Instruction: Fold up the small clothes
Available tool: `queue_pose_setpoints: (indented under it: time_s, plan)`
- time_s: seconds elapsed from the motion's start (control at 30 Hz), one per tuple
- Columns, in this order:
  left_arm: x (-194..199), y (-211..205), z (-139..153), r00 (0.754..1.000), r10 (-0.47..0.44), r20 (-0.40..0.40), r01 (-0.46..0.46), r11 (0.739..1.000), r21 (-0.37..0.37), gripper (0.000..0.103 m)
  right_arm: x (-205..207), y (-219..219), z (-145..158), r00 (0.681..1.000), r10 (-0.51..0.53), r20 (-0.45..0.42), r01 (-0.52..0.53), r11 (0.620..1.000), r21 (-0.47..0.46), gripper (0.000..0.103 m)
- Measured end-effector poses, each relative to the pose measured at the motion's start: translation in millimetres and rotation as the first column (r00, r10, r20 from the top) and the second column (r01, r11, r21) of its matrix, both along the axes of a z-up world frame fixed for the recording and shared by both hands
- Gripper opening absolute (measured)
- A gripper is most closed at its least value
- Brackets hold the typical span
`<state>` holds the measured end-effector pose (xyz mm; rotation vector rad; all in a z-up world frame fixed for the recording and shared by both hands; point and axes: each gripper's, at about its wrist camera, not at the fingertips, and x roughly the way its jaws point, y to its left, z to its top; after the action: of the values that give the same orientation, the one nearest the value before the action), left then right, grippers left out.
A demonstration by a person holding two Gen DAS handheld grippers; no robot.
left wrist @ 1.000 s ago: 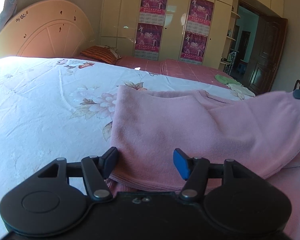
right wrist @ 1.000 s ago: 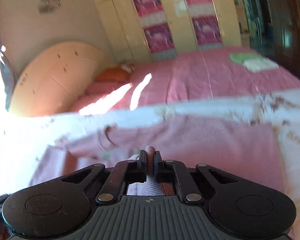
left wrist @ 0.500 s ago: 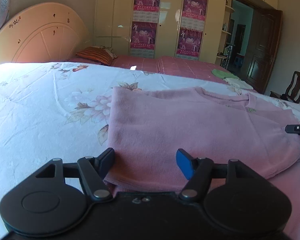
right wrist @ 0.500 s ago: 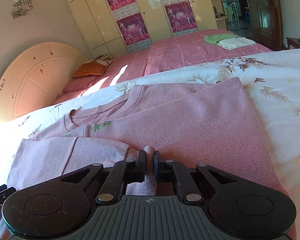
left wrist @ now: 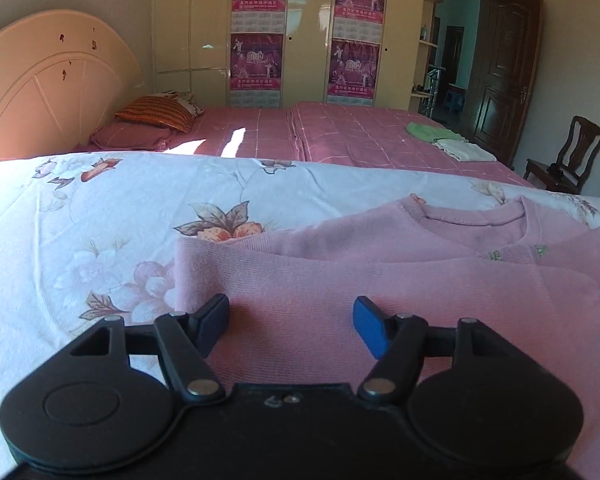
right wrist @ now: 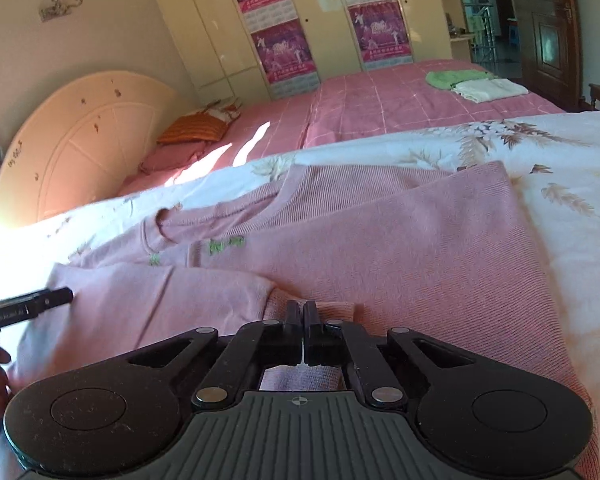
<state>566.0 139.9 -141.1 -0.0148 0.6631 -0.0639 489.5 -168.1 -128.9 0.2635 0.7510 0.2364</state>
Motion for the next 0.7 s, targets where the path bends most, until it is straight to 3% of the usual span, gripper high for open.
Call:
queue_pose_setpoints:
  time_s: [0.1,0.17,0.3,0.37,0.4,0.43,0.47,0.53,0.63,0.7]
  plan:
    - [0,0,-3,1.000,0.010,0.006,-0.010,1.000,0.012,0.067,6,-9,-2,0.998,-0.058,-0.018,0.058,0.998,0.034,0.000]
    - [-2,-6,-3,1.000,0.005,0.011,-0.005,0.998,0.055,0.067,8,-7,0,0.998,-0.051,-0.021,0.051,0.998,0.020,0.000]
    - [-9,-6,5,1.000,0.012,0.001,-0.012,0.998,0.054,0.067,-3,-9,10,0.999,-0.039,-0.023,0.040,0.999,0.026,0.000]
    - [-20,-8,14,1.000,0.019,0.003,-0.019,0.998,0.065,0.073,-15,-13,16,0.999,-0.037,-0.025,0.038,0.999,0.035,0.003]
    - [-29,-9,19,1.000,0.013,0.020,-0.014,0.998,0.054,0.075,-21,-17,17,0.999,-0.042,-0.027,0.043,0.998,0.044,0.011]
    - [-37,-10,22,0.999,0.010,0.034,-0.011,0.999,0.039,0.078,-27,-20,18,0.999,-0.048,-0.024,0.049,0.997,0.056,0.039]
    - [-45,-11,24,0.999,0.008,0.034,-0.009,1.000,0.026,0.078,-35,-23,19,0.999,-0.047,-0.014,0.048,0.996,0.069,0.056]
    - [-56,-14,24,0.999,0.011,0.030,-0.011,1.000,0.015,0.078,-44,-25,19,0.999,-0.012,-0.032,0.015,0.995,0.100,0.055]
    - [-69,-18,24,1.000,0.018,0.016,-0.018,1.000,-0.024,0.076,-51,-19,13,0.997,0.029,-0.070,-0.021,0.992,0.122,0.044]
    - [-79,-21,24,1.000,0.021,0.013,-0.020,0.997,-0.072,0.076,-54,-13,9,0.996,0.034,-0.078,-0.024,0.992,0.123,0.044]
